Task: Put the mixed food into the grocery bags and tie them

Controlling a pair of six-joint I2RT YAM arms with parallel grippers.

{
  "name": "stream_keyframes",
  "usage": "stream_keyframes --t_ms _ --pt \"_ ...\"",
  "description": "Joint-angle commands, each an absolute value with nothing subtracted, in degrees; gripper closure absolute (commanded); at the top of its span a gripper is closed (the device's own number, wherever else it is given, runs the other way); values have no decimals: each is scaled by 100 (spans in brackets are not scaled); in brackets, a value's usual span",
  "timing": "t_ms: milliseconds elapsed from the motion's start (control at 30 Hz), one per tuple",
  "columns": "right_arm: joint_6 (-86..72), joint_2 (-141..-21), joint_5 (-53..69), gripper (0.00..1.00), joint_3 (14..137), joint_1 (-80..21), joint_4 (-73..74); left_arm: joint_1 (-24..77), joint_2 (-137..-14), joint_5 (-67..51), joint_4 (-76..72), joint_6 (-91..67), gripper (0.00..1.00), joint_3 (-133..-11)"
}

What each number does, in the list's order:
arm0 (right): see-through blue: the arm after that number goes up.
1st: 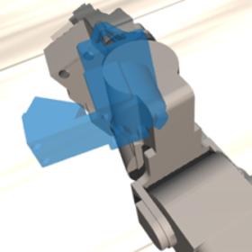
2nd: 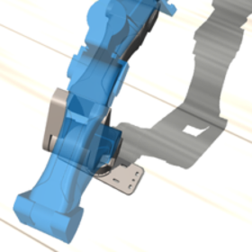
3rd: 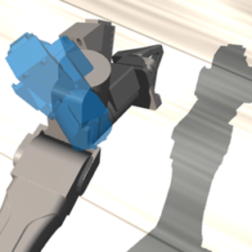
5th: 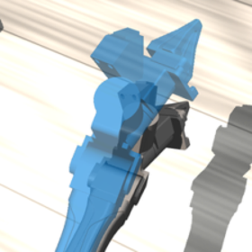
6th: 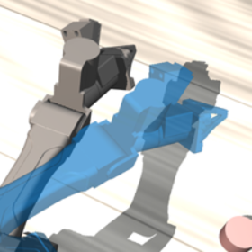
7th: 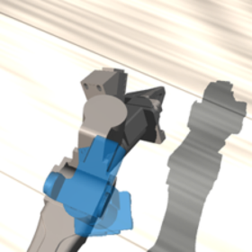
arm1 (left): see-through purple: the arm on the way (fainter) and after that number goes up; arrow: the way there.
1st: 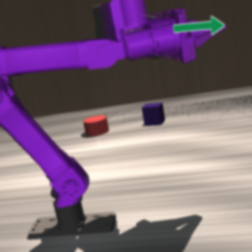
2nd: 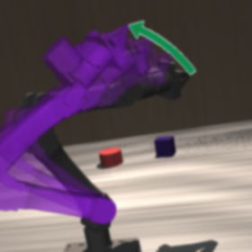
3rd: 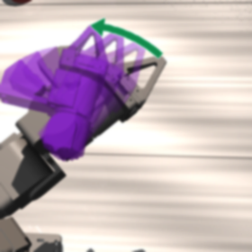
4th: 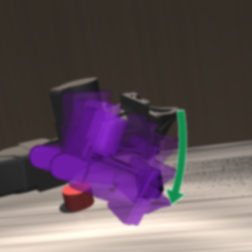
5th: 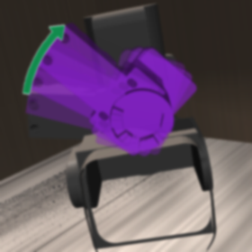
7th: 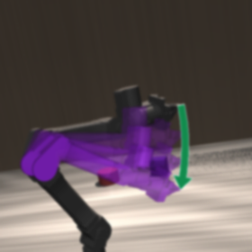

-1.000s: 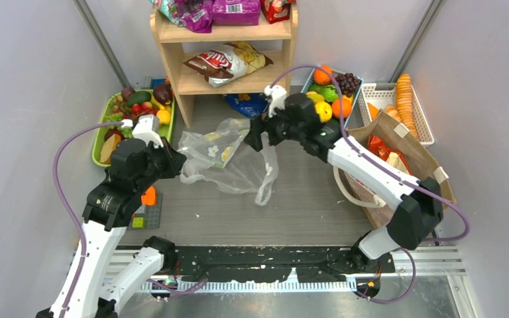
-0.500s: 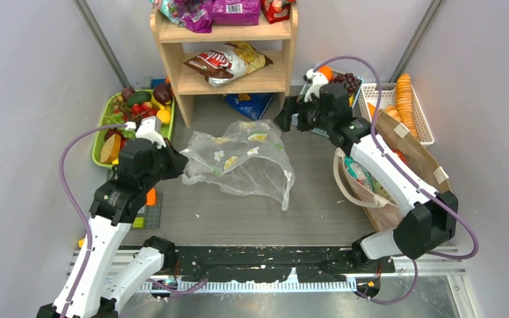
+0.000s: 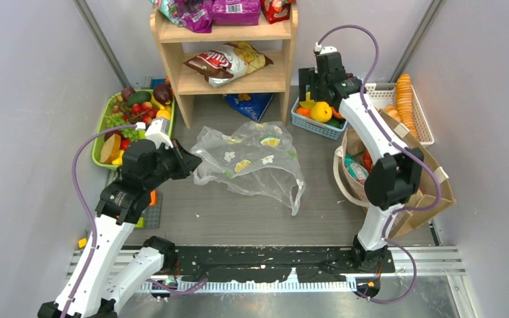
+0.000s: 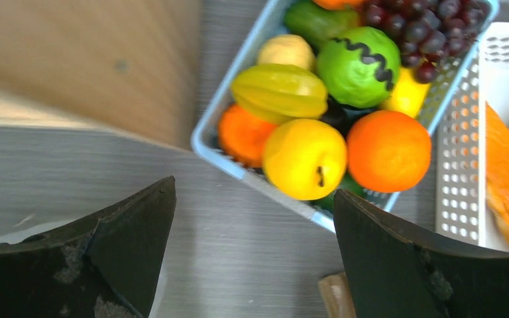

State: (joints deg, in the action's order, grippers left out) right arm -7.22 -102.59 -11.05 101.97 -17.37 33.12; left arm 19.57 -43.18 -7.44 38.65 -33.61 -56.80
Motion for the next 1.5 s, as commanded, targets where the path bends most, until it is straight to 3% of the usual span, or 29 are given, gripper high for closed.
stream_keyframes --t_ms 0,233,500,900,1000,1200,1467 --pt "-462 -10942 -1941 5 10900 -1591 3914 1986 -4165 -923 3416 -3223 100 -5702" --pt "-1047 -11782 -1731 4 11598 -1236 4248 1986 -4100 -806 3410 -3100 100 -5737" --pt "-1726 -12108 -1789 5 11394 -1146 4097 1986 -4180 -834 3393 -3077 100 -5674" --pt "-2405 -12121 -894 1 10661 -1020 3470 1986 -4121 -699 3443 -3066 100 -5625" --pt "-2416 -12018 -891 13 10600 -1020 3403 1986 -4092 -694 3457 -3062 100 -5607" --pt "-2360 -11299 -886 23 10361 -1012 3240 1986 -4089 -674 3562 -3034 100 -5693" --pt "-2090 -10076 875 39 9734 -1024 2915 1986 -4155 -578 3694 -2930 100 -5907"
